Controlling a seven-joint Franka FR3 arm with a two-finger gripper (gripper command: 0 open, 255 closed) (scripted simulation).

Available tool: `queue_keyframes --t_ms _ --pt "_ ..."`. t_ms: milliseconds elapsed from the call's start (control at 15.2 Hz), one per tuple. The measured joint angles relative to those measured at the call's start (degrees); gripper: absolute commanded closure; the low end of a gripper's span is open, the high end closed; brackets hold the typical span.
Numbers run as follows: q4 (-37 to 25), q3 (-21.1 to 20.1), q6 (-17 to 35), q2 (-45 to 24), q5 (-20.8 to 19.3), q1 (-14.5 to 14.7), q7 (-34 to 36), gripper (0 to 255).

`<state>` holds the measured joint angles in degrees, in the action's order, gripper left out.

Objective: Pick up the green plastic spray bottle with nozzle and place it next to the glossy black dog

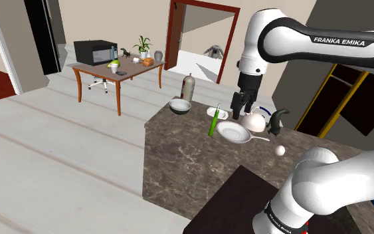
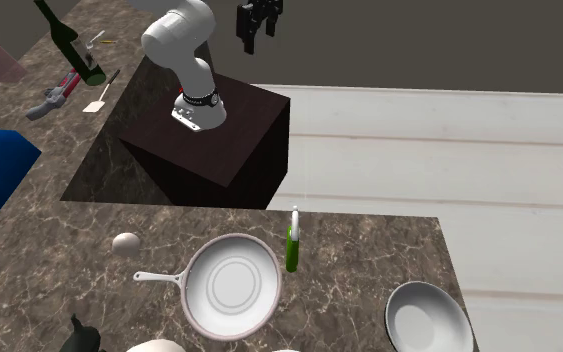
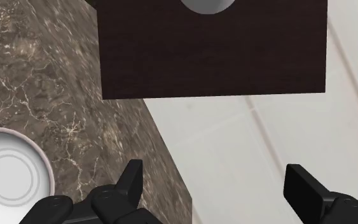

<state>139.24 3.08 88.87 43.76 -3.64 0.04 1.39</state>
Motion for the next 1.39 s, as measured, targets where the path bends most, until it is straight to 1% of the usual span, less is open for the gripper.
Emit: queue_keyframes --t_ms 66,132,264,528,660,858,1188,1386 --pt "0.0 0.0 0.0 0.0 0.0 0.0 0.0 0" --pt "0.71 -0.02 1.18 -0.11 -0.18 -0.33 0.6 0" --pt "2.62 -0.39 5.39 -1.03 -0.58 -1.3 2.94 0" --pt "5.7 -1.29 15.99 -5.12 -1.77 -3.7 8.89 0" --pt "8.03 -1.41 22.01 -7.05 -2.85 -5.24 11.8 0" --pt "9.52 -1.89 30.21 -11.15 -4.59 -7.6 16.63 0" --pt "10.51 -2.84 43.74 -19.51 -8.79 -12.2 25.77 0" --pt "9.23 -3.58 50.76 -25.47 -12.38 -15.42 32.24 0"
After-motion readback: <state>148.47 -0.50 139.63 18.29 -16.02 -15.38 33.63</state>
